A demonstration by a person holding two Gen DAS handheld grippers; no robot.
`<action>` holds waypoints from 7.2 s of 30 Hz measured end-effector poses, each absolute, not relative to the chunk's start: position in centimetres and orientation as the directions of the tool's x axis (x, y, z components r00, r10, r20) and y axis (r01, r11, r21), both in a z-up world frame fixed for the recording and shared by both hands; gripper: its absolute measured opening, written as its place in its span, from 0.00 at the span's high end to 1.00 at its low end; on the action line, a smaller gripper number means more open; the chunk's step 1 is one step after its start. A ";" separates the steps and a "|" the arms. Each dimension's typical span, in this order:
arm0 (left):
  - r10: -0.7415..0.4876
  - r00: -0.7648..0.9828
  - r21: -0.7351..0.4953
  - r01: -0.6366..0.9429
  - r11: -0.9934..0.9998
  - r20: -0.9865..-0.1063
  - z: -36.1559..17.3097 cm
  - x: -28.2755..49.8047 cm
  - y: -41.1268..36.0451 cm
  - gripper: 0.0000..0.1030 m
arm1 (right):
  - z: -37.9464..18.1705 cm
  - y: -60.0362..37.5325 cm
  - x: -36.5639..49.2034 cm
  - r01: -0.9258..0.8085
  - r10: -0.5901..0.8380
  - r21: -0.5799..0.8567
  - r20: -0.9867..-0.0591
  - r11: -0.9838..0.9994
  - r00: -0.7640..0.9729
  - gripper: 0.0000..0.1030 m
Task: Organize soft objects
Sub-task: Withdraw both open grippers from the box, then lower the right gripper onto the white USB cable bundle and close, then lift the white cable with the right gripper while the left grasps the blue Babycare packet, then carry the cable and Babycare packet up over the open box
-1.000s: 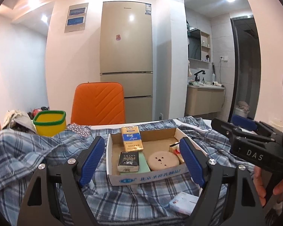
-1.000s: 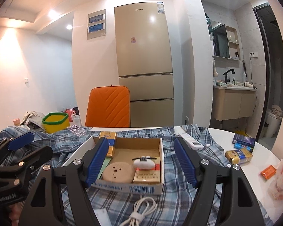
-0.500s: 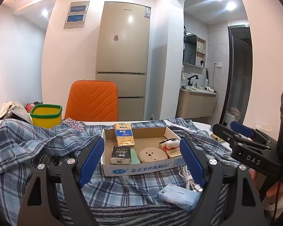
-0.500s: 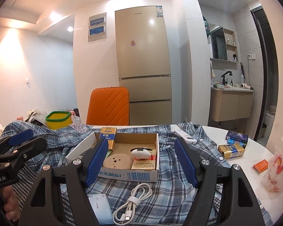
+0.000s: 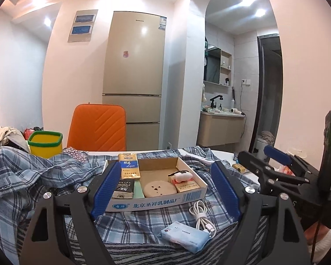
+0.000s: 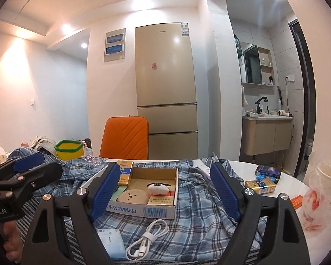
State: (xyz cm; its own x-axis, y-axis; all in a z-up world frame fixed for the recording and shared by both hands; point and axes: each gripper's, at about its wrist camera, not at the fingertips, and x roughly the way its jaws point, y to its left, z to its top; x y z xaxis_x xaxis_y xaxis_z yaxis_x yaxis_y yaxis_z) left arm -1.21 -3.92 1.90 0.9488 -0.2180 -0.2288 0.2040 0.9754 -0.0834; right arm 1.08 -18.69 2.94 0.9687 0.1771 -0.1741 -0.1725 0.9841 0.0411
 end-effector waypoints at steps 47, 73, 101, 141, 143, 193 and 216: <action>-0.149 0.842 -0.159 0.076 0.984 -0.519 -2.2 4.1 -2.7 0.00 | -6.5 -16.3 13.3 -0.160 0.268 0.217 -0.827 0.963 0.493 0.54; -0.158 0.839 -0.146 0.094 0.985 -0.521 -2.3 4.2 -3.0 0.00 | -3.6 -15.6 11.7 -0.275 0.229 0.082 -0.796 0.958 0.560 0.78; -0.194 0.838 -0.165 0.126 0.978 -0.510 -2.1 3.9 -2.9 0.00 | -5.7 -14.3 6.2 -0.318 0.156 -0.027 -0.829 0.948 0.537 0.58; -0.200 0.423 -0.201 0.042 0.979 -0.884 -7.4 9.5 -9.4 0.27 | -2.5 -19.3 6.0 -0.175 0.160 0.053 -0.713 0.983 0.683 0.71; -0.195 0.417 -0.189 0.057 0.980 -0.887 -7.7 9.7 -10.0 0.29 | -2.6 -19.7 6.3 -0.171 0.184 0.090 -0.710 0.981 0.680 0.71; -0.123 0.992 -0.036 0.122 0.992 -0.025 5.4 0.1 -1.4 0.65 | 5.1 -16.0 3.3 -0.227 0.231 0.041 -0.214 0.973 0.949 0.71; -0.084 0.996 0.007 0.084 0.996 0.007 1.2 6.5 -1.2 0.64 | 2.5 -12.4 11.1 -0.221 0.221 0.016 -0.122 0.975 0.968 0.71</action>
State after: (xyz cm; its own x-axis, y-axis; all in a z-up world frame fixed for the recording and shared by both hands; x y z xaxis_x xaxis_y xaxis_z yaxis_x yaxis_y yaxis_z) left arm 6.51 -1.23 1.16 0.9965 -0.0838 0.0074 0.0838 0.9965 0.0072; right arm 11.13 -12.42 2.45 0.9676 0.2214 -0.1215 -0.2211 0.9751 0.0155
